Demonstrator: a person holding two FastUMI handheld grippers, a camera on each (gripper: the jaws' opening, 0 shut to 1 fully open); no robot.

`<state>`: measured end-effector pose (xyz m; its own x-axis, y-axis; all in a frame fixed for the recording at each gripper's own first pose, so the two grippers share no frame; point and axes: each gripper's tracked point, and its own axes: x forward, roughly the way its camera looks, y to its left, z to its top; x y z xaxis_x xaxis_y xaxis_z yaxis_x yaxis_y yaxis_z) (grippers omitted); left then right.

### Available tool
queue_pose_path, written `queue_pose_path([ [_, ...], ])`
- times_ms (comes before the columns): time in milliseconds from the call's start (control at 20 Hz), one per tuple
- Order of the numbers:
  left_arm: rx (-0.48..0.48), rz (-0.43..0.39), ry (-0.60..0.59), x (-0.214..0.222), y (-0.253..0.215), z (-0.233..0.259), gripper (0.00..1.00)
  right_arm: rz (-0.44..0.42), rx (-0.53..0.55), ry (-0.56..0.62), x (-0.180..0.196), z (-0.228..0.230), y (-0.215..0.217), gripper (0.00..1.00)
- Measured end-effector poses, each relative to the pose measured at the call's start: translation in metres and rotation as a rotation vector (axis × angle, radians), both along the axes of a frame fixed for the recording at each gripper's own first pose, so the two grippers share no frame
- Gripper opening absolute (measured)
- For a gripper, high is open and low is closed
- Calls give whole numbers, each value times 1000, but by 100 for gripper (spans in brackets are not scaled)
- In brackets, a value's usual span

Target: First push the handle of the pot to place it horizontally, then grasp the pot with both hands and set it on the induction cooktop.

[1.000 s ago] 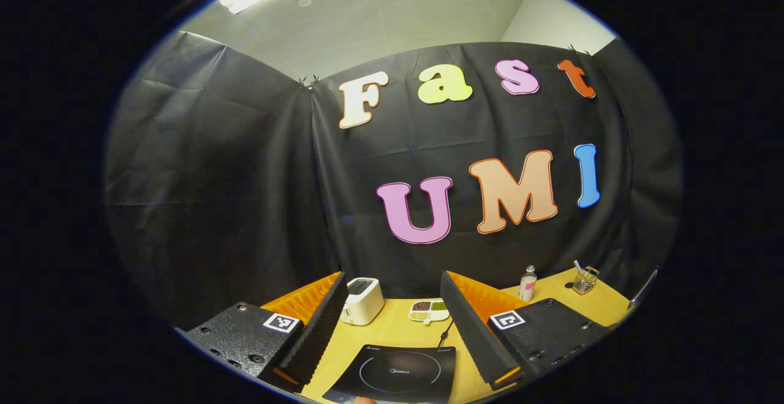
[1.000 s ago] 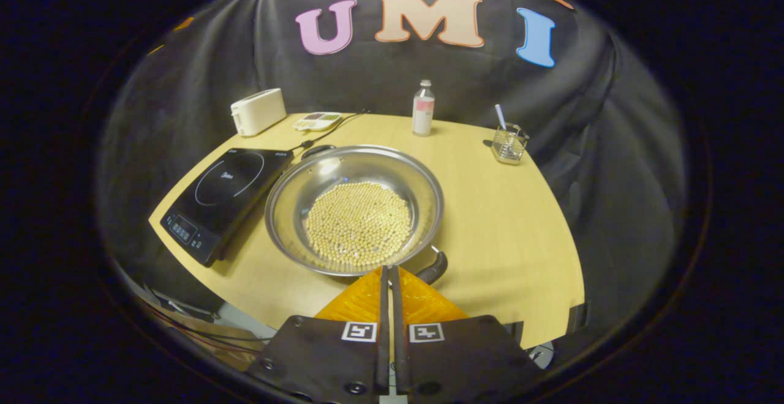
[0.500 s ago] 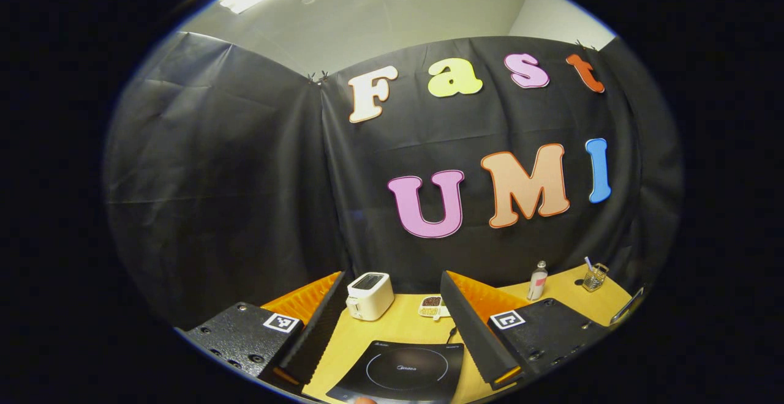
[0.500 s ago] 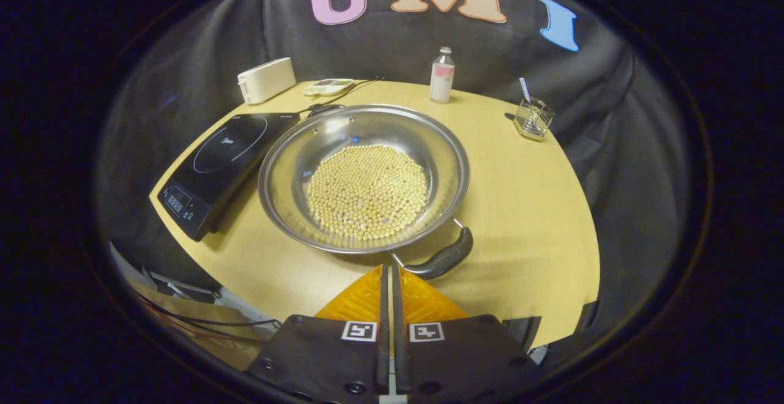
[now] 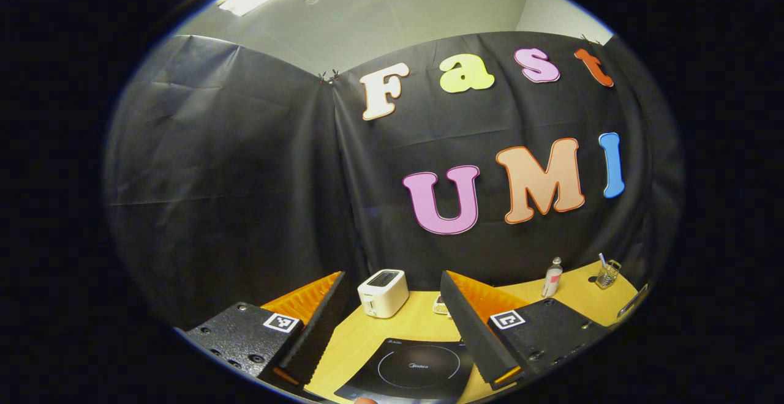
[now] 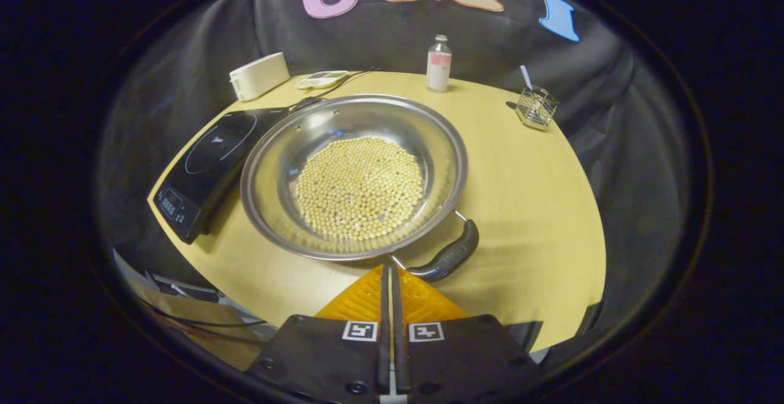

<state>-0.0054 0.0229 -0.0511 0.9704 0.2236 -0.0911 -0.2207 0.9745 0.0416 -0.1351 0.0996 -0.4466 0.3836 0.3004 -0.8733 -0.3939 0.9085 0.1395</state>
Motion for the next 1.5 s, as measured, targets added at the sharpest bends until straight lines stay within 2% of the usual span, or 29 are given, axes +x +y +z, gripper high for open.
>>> queue_pose_path([
  [200, -3, 42, 5, 0, 5, -5, 98, -22, -18, -6, 19, -5, -17, 5],
  [400, -13, 82, 14, -11, 13, -9, 100, -44, -33, -11, 45, -11, -30, 5],
  [600, -22, 109, 22, -14, 12, -10, 98, -55, -41, -18, 65, -13, -37, 5],
  [650, -21, 114, 23, -15, 12, -9, 100, -55, -47, -22, 69, -12, -39, 5],
  [700, -20, 119, 26, -15, 12, -11, 98, -58, -61, -29, 73, -13, -43, 5],
  [1100, -29, 132, 45, -19, 9, -16, 98, -91, -61, -35, 95, -16, -49, 5],
  [1500, -43, 128, 65, -22, 9, -21, 98, -155, -50, -77, 104, 4, -58, 5],
])
